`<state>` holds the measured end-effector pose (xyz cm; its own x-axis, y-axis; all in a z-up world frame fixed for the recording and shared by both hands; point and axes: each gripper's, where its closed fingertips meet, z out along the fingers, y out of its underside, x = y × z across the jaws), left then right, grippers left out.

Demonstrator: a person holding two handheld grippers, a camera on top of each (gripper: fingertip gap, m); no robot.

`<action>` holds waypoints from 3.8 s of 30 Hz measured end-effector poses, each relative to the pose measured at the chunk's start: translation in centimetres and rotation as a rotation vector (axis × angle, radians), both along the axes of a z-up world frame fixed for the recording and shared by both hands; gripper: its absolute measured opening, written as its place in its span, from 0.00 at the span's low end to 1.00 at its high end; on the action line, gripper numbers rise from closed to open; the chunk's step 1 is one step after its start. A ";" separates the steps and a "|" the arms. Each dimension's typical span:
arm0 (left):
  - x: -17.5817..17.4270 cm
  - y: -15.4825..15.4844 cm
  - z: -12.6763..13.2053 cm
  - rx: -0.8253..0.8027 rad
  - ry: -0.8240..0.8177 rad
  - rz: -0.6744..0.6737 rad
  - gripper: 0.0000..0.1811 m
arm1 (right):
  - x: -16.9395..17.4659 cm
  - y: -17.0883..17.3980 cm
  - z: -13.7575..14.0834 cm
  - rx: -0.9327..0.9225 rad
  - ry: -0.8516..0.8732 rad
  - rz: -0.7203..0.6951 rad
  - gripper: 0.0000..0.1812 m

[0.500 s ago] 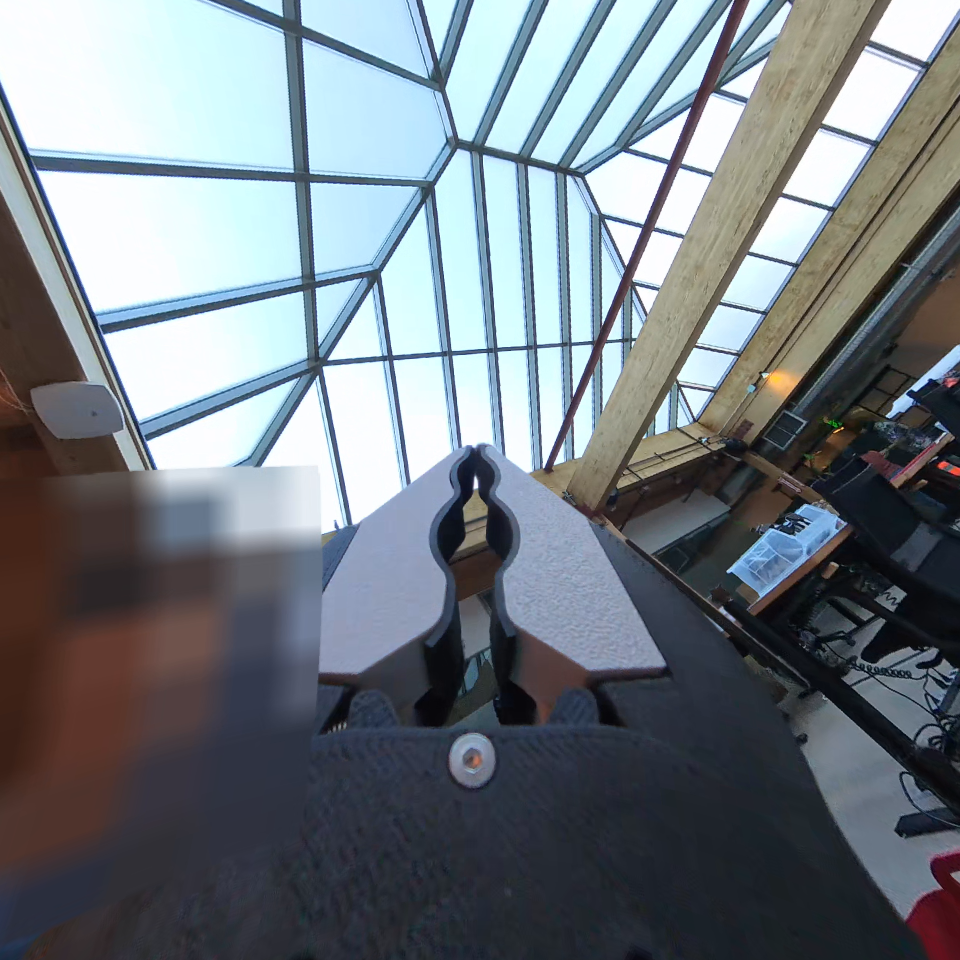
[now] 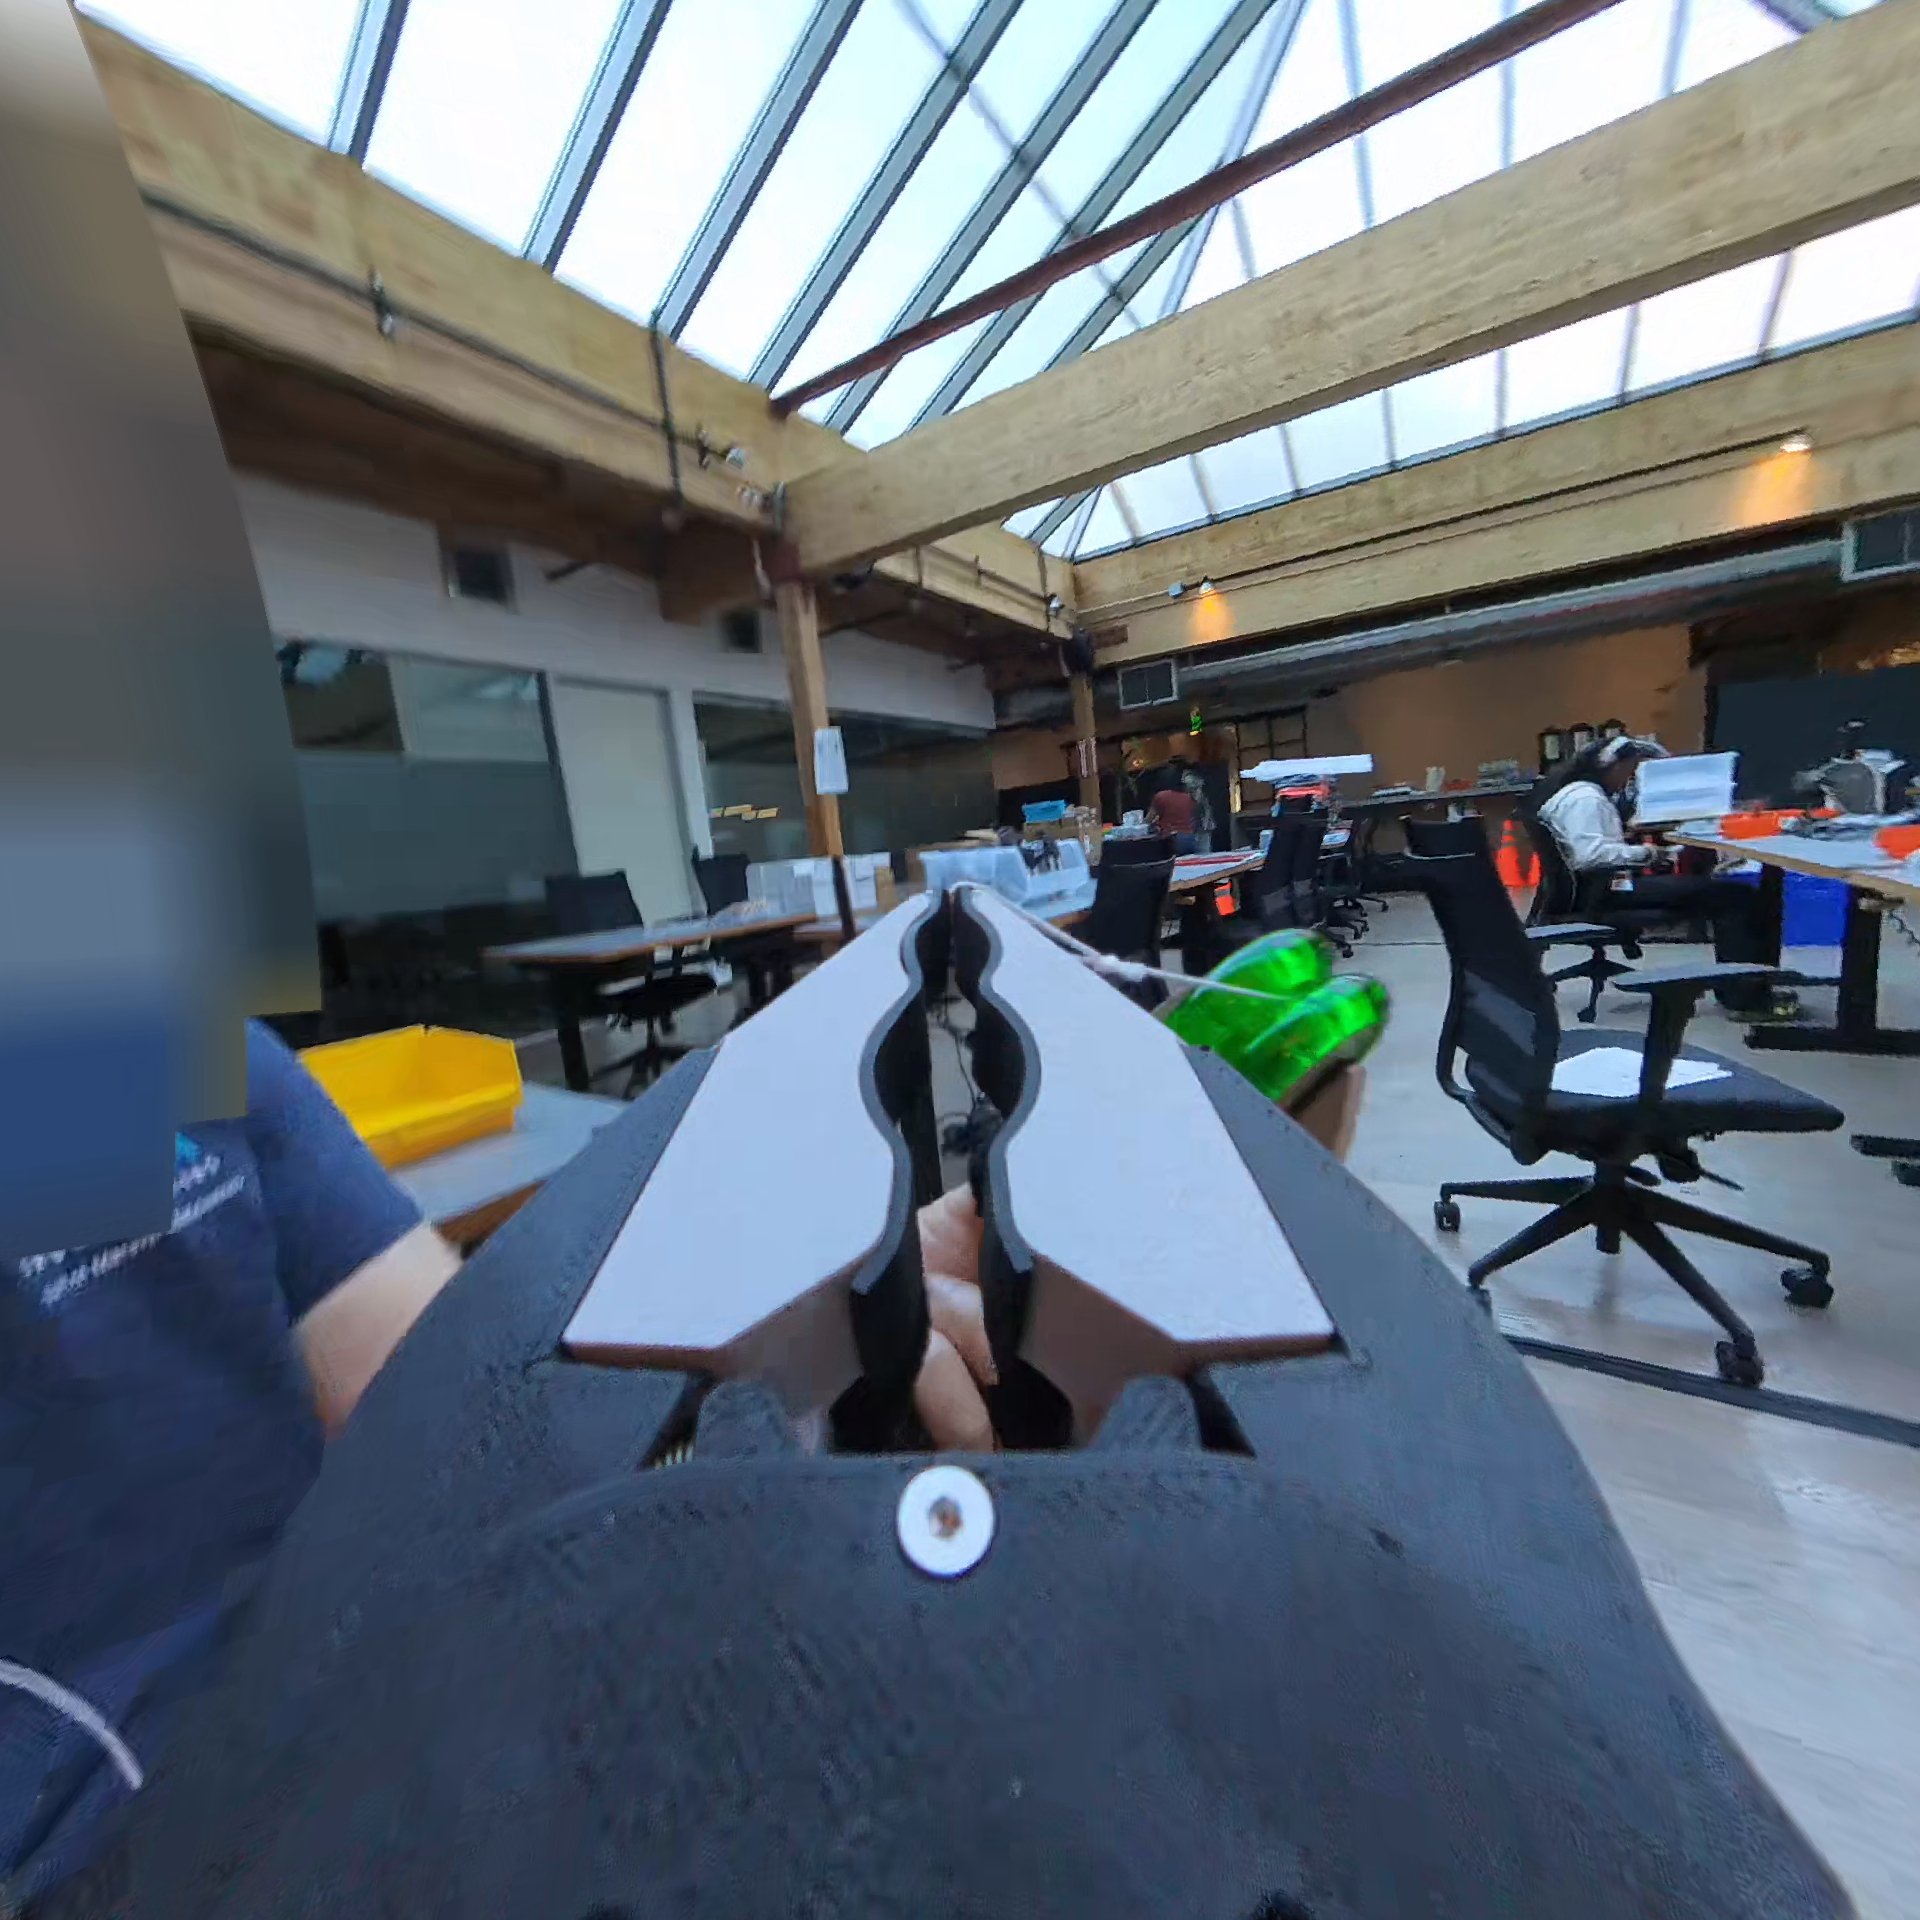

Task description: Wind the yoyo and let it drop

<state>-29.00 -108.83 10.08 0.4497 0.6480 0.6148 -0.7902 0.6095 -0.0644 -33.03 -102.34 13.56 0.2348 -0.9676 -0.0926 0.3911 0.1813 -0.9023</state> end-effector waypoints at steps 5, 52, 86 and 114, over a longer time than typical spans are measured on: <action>-3.5 0.9 -0.6 0.006 0.052 -0.328 0.15 | 2.0 3.2 -6.7 -0.313 0.295 0.096 0.00; -11.1 -39.5 27.3 0.438 -2.299 -0.274 0.15 | -2.2 -38.1 29.4 -0.409 -0.130 -0.998 0.00; 10.8 -38.5 24.7 -0.066 -1.250 0.000 0.23 | -2.2 -50.3 37.8 -0.131 0.323 -0.628 0.00; 25.9 -16.7 26.4 -0.172 -1.045 0.453 0.08 | 7.0 -56.6 50.9 -0.340 0.486 -0.627 0.00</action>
<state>-3.07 -125.49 36.44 -0.5228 0.7315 0.4377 -0.4459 0.2030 -0.8718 -25.99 -158.90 64.43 -0.3427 -0.8986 0.2739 -0.1152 -0.2491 -0.9616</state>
